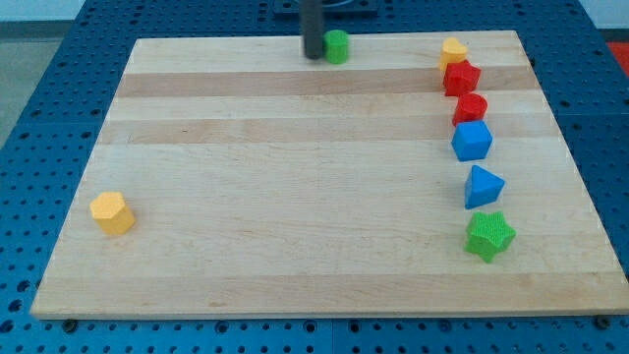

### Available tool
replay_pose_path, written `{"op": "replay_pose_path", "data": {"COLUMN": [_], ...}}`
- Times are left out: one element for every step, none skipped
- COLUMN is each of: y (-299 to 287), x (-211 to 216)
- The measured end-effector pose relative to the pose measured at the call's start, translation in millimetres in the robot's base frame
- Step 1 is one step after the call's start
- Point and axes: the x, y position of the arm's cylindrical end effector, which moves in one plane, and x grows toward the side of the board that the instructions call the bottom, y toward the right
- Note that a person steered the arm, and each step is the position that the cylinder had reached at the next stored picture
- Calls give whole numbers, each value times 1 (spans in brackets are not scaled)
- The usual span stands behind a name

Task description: Move the green circle into the yellow heart

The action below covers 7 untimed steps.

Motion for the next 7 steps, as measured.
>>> {"op": "replay_pose_path", "data": {"y": [61, 65, 88, 149, 153, 138, 56], "x": [-3, -24, -33, -33, -33, -33, 5]}}
